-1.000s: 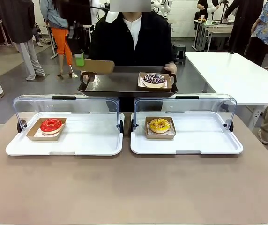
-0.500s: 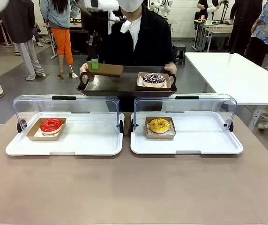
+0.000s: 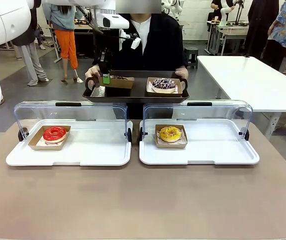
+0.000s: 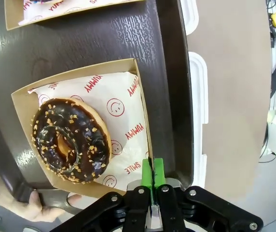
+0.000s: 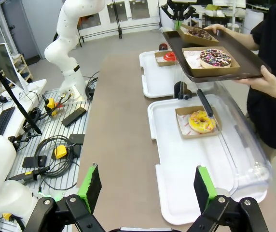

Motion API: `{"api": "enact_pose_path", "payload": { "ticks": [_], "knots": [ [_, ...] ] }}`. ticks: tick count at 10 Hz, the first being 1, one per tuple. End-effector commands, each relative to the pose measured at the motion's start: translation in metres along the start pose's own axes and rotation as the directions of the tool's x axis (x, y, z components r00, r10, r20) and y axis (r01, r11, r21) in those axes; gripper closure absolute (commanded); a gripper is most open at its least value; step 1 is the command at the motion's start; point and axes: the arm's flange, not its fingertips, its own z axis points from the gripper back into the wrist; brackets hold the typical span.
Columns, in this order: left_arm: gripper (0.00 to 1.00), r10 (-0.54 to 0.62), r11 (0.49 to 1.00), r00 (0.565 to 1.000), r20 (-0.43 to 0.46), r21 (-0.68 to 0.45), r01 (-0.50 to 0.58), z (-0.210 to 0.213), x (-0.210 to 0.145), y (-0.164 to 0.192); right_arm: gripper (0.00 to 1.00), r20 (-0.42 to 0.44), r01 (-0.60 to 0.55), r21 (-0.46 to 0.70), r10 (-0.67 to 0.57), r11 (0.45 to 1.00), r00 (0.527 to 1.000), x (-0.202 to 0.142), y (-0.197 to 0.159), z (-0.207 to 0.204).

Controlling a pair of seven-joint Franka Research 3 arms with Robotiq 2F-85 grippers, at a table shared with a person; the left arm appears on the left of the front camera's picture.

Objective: Provide the desired donut to the person.
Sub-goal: Place the picked Paper togo box onto the Handle tray extended by the person.

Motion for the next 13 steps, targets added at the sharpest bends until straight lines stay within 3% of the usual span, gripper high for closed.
{"api": "enact_pose_path", "payload": {
  "ticks": [1, 5, 9, 10, 11, 12, 13],
  "knots": [
    [0.99, -0.062, 0.998, 0.998, 0.008, -0.009, 0.062, 0.014, 0.002, 0.018, 0.00, 0.010, 0.000, -0.010, 0.000, 1.000, 1.000, 0.000, 0.000, -0.003],
    [0.99, -0.078, 0.997, 0.997, 0.025, 0.012, 0.077, -0.007, -0.002, 0.027, 0.00, 0.010, 0.000, -0.010, 0.000, 1.000, 1.000, 0.000, 0.000, -0.003],
    [0.99, -0.007, 0.998, 0.999, 0.047, 0.063, 0.004, -0.016, -0.002, 0.029, 0.00, 0.010, 0.000, -0.010, 0.000, 1.000, 1.000, 0.000, 0.000, -0.003],
    [0.40, 0.016, 0.998, 0.999, 0.044, 0.068, -0.019, -0.016, -0.001, 0.028, 0.00, 0.010, 0.000, -0.010, 0.000, 1.000, 1.000, 0.000, 0.000, -0.003],
    [0.40, 0.022, 0.997, 0.999, 0.041, 0.067, -0.025, -0.015, -0.001, 0.028, 0.00, 0.010, 0.000, -0.010, 0.000, 1.000, 1.000, 0.000, 0.000, -0.003],
    [0.00, 0.028, 0.997, 0.999, 0.039, 0.067, -0.031, -0.016, -0.002, 0.027, 0.00, 0.010, 0.000, -0.010, 0.000, 1.000, 1.000, 0.000, 0.000, -0.003],
    [0.37, 0.044, 0.997, 0.998, 0.034, 0.067, -0.046, -0.015, -0.003, 0.027, 0.00, 0.010, 0.000, -0.010, 0.000, 1.000, 1.000, 0.000, 0.000, -0.003]
  ]
}}
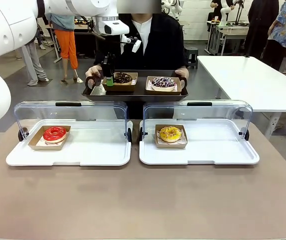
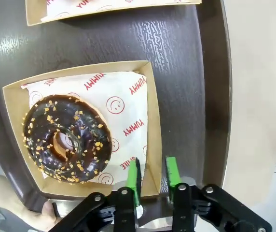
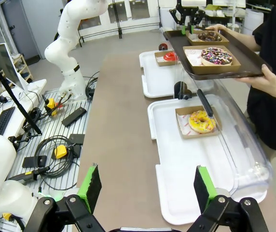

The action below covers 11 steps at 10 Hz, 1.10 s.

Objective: Provide the desired donut to the person.
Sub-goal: Place the picked Paper togo box onto the Handle tray extended by the person.

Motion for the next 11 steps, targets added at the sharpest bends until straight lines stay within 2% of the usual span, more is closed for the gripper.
{"api": "enact_pose_path", "payload": {
  "ticks": [1, 8, 9, 11],
  "knots": [
    [0.00, 0.028, 1.000, 1.000, -0.001, 0.005, -0.028, 0.003, -0.003, -0.002, 0.00, 0.010, 0.000, -0.010, 0.000, 1.000, 1.000, 0.000, 0.000, -0.003],
    [0.02, 0.045, 0.999, 0.999, 0.007, -0.013, -0.045, 0.006, -0.011, -0.006, 0.00, 0.010, 0.000, -0.010, 0.000, 1.000, 1.000, 0.000, 0.000, -0.003],
    [0.00, 0.048, 0.999, 0.999, 0.015, -0.022, -0.048, 0.008, -0.014, -0.010, 0.00, 0.010, 0.000, -0.010, 0.000, 1.000, 1.000, 0.000, 0.000, -0.003],
    [0.00, 0.046, 0.998, 0.991, 0.123, -0.043, -0.041, 0.017, -0.037, -0.045, 0.00, 0.010, 0.000, -0.010, 0.000, 1.000, 1.000, 0.000, 0.000, -0.003]
  ]
}}
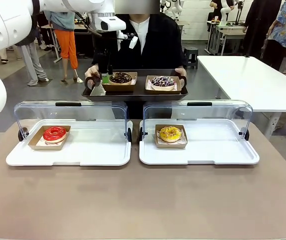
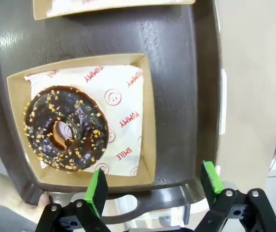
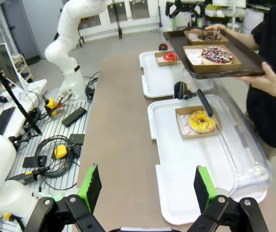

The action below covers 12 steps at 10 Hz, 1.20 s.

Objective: Provide the desired donut to the person.
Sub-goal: Place the picked Paper togo box onto the Handle tray extended by the person.

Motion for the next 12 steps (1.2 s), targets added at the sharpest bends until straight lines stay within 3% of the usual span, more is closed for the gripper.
{"api": "enact_pose_path", "payload": {
  "ticks": [1, 6, 9, 12],
  "knots": [
    [0.00, -0.015, 1.000, 0.994, 0.106, 0.011, 0.014, 0.003, -0.047, -0.070, 0.00, 0.010, 0.000, -0.010, 0.000, 1.000, 1.000, 0.000, 0.000, -0.002],
    [0.00, -0.050, 0.993, 0.973, 0.224, 0.112, 0.026, -0.005, -0.159, -0.163, 0.00, 0.010, 0.000, -0.010, 0.000, 1.000, 1.000, 0.000, 0.000, -0.002],
    [0.00, -0.045, 0.990, 0.946, 0.321, 0.141, -0.001, -0.013, -0.208, -0.193, 0.00, 0.010, 0.000, -0.010, 0.000, 1.000, 1.000, 0.000, 0.000, -0.002],
    [0.00, -0.041, 0.989, 0.927, 0.372, 0.149, -0.016, -0.019, -0.235, -0.211, 0.00, 0.010, 0.000, -0.010, 0.000, 1.000, 1.000, 0.000, 0.000, -0.002]
  ]
}}
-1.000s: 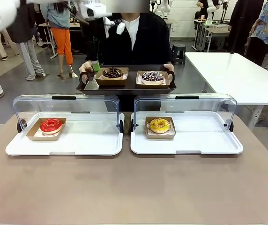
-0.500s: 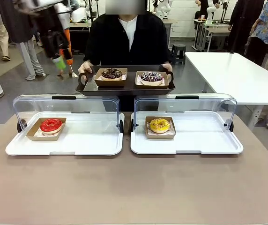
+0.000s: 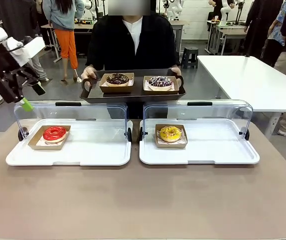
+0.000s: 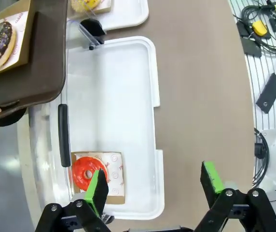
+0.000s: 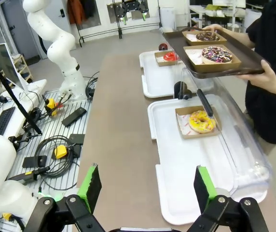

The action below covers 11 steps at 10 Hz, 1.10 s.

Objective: Provide the desired donut to the person.
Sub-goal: Place the picked Paper togo box onto the Handle tray extended by the person.

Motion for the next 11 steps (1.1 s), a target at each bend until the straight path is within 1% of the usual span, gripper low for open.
{"api": "enact_pose_path", "payload": {
  "ticks": [1, 2, 3, 11],
  "knots": [
    [0.00, 0.006, 1.000, 0.998, 0.063, 0.026, -0.007, 0.0039, -0.0037, -0.0012, 0.00, 0.010, 0.000, -0.010, 0.000, 1.000, 1.000, 0.0002, 0.0002, -0.0024],
    [0.00, 0.046, 0.999, 0.996, 0.080, 0.021, -0.047, 0.0045, -0.0065, -0.0023, 0.00, 0.010, 0.000, -0.010, 0.000, 1.000, 1.000, 0.0002, 0.0002, -0.0024],
    [0.00, 0.006, 1.000, 1.000, 0.013, 0.005, -0.006, 0.0033, -0.0035, -0.0025, 0.00, 0.010, 0.000, -0.010, 0.000, 1.000, 1.000, 0.0002, 0.0002, -0.0024],
    [0.00, 0.006, 1.000, 1.000, 0.013, 0.005, -0.006, 0.0033, -0.0035, -0.0025, 0.00, 0.010, 0.000, -0.010, 0.000, 1.000, 1.000, 0.0002, 0.0002, -0.0024]
  ]
}}
